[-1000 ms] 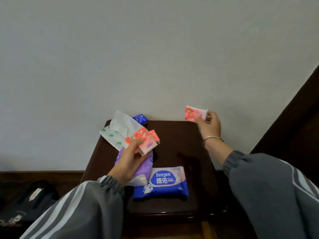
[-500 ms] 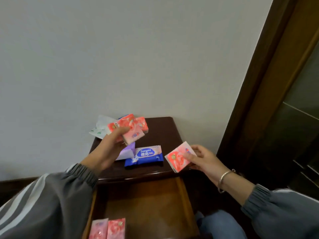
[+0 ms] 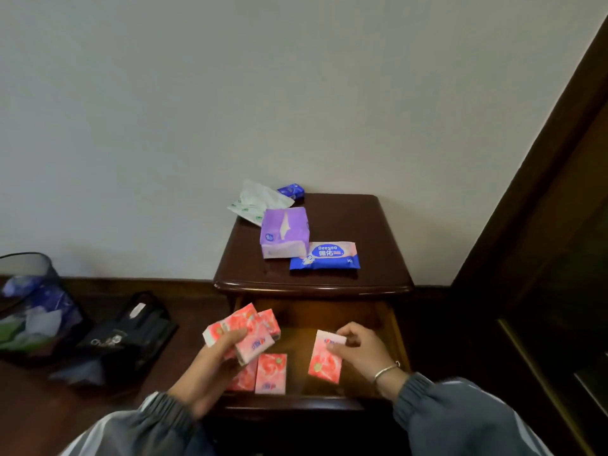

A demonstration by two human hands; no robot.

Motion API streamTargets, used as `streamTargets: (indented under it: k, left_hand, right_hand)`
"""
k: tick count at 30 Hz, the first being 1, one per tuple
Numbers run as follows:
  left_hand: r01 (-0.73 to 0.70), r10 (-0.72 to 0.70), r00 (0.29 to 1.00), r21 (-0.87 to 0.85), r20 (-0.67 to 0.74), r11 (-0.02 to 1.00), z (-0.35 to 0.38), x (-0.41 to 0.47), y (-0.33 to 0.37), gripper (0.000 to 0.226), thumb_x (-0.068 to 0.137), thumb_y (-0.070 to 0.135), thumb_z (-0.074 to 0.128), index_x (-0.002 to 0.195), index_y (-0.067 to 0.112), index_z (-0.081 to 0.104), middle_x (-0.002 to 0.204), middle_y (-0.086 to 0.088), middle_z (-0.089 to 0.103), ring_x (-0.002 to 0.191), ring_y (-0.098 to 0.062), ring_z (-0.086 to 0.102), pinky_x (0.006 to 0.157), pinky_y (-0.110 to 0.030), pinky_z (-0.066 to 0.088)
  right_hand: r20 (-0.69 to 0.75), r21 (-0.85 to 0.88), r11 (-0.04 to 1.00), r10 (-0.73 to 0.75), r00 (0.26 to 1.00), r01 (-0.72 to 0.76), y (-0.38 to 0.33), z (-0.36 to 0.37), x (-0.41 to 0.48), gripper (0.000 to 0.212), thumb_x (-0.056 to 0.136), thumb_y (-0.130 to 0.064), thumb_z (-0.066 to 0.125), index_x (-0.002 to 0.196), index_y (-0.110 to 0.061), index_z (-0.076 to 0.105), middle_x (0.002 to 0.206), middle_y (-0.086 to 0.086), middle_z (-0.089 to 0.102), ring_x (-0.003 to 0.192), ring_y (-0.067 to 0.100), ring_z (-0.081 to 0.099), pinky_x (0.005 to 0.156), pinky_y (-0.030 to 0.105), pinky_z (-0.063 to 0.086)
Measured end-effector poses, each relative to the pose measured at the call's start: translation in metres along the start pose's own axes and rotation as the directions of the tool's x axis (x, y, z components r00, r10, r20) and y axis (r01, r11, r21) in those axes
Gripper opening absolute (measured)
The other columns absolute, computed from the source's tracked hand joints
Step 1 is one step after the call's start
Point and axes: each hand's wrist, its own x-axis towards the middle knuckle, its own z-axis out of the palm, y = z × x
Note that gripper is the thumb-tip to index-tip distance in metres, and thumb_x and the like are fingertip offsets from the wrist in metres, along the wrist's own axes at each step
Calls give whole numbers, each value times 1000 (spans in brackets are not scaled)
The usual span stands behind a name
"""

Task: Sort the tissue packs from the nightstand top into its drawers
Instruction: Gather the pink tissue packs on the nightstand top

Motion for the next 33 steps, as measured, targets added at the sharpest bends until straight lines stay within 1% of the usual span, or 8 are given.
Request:
streamTargets:
  k: [5, 10, 13, 16, 18, 24, 27, 33]
  left_hand:
    - [-10, 10, 1000, -31, -24, 999, -5, 4, -9, 50, 77, 28, 68, 122, 8, 59, 112, -16, 70, 94, -25, 71, 67, -31, 56]
    - [23, -23, 1000, -50, -6, 998, -10, 13, -15, 55, 74, 29, 71, 123, 9, 58, 113, -16, 70, 101, -30, 69, 83, -41, 54]
    - [42, -39, 998, -61, 43, 997, -7, 17, -17, 57, 75, 26, 74, 127, 8, 55, 118, -18, 67, 108, -32, 66, 97, -46, 48]
    - [108, -89, 986, -131, 144, 986, 1, 18, -17, 60, 68, 19, 79, 122, 5, 58, 120, -22, 65, 109, -34, 65, 86, -44, 55]
    - [163, -125, 967, -163, 224, 973, 8, 18, -17, 51, 66, 14, 80, 115, 4, 67, 119, -22, 66, 107, -33, 66, 79, -41, 58]
    - [171, -141, 964, -121, 224, 978, 20, 23, -16, 59, 58, 14, 86, 114, 5, 68, 118, -21, 67, 108, -32, 66, 89, -46, 54]
    - [90, -83, 991, -64, 102, 994, 14, 28, -14, 75, 56, 25, 85, 123, 6, 57, 116, -19, 68, 109, -32, 65, 96, -47, 50]
    - [118, -121, 989, 37, 91, 992, 19, 30, -18, 67, 63, 28, 86, 122, 10, 57, 113, -15, 71, 106, -27, 68, 87, -38, 55]
  right_hand:
    - [231, -297, 955, 70, 970, 1, 9, 47, 21, 22, 79, -24, 72, 98, -13, 67, 88, -6, 62, 79, 8, 56, 60, 14, 39]
    - [483, -504, 843, 92, 871, 190, 13, 56, 28, 35, 85, -22, 61, 118, -10, 58, 123, 12, 60, 105, 26, 59, 87, 32, 48]
    - [402, -607, 780, 137, 906, 152, 2, 46, 25, 48, 96, -36, 45, 138, -14, 42, 145, 12, 37, 127, 26, 45, 105, 33, 37]
    - [341, -29, 984, 175, 924, -176, -20, 36, 19, 46, 96, -45, 40, 130, -17, 52, 133, 4, 56, 112, 16, 58, 90, 26, 46]
    - [435, 337, 882, 164, 885, -329, -31, 32, 17, 37, 94, -45, 46, 113, -17, 63, 109, 4, 70, 97, 19, 67, 84, 31, 52]
    - [157, 430, 882, 141, 978, -196, -25, 18, 22, 13, 90, -10, 58, 101, -10, 65, 90, 5, 69, 80, 17, 66, 72, 26, 56]
    - [-23, 73, 996, 47, 999, -45, -10, -16, 32, 25, 90, -6, 54, 112, -13, 63, 104, 0, 65, 94, 12, 60, 73, 18, 46]
    - [424, -461, 887, 178, 888, 42, 27, -3, 35, 49, 89, -22, 62, 134, -10, 49, 136, 5, 54, 122, 16, 52, 87, 11, 34]
